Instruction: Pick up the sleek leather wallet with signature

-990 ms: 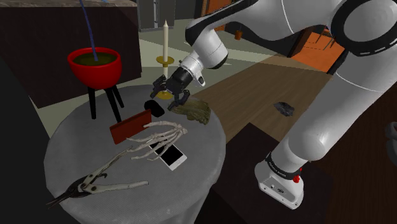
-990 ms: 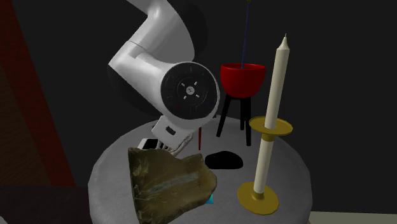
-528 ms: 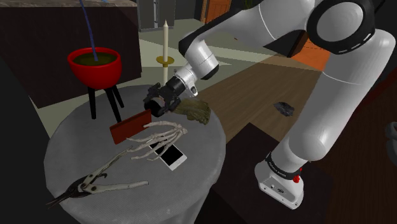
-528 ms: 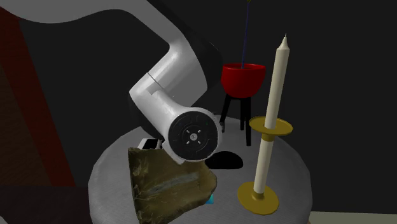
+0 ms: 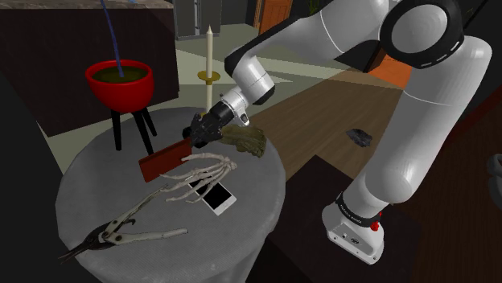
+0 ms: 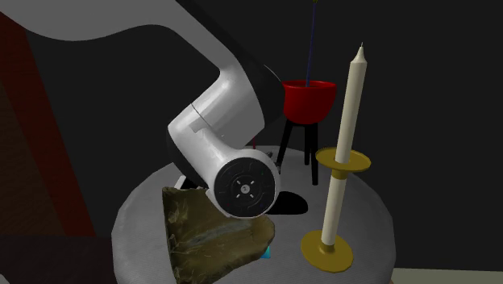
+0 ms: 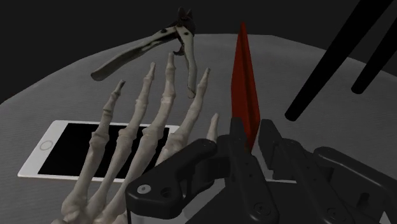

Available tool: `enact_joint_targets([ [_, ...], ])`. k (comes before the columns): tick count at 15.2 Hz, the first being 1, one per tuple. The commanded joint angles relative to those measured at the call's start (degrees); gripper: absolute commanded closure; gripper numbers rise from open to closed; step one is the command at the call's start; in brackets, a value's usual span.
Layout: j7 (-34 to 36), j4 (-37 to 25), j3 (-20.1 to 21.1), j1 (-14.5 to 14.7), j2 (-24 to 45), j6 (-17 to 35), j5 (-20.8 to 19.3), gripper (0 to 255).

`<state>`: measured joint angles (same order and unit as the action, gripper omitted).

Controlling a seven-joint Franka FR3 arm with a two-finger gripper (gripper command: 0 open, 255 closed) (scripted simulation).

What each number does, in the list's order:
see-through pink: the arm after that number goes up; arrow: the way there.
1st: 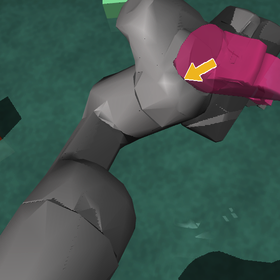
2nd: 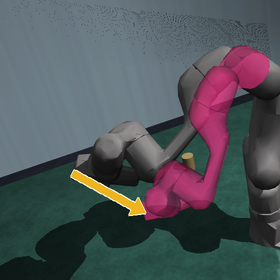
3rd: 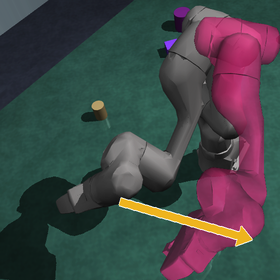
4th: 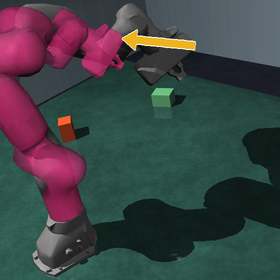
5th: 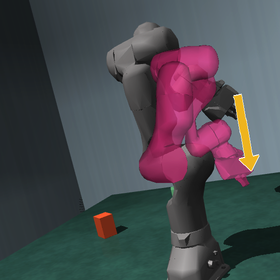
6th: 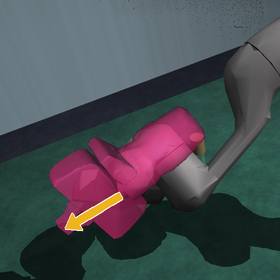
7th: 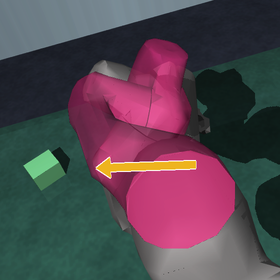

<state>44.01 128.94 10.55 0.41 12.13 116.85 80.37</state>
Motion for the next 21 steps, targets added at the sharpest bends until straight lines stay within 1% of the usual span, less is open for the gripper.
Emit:
enact_joint_targets([
  [1, 0.0, 0.0, 0.0, 0.0, 0.0, 0.0, 0.0, 255],
  [7, 0.0, 0.0, 0.0, 0.0, 0.1, 0.0, 0.0, 255],
  [21, 8.8, -0.4, -0.2, -0.3, -8.1, -2.9, -3.0, 255],
])
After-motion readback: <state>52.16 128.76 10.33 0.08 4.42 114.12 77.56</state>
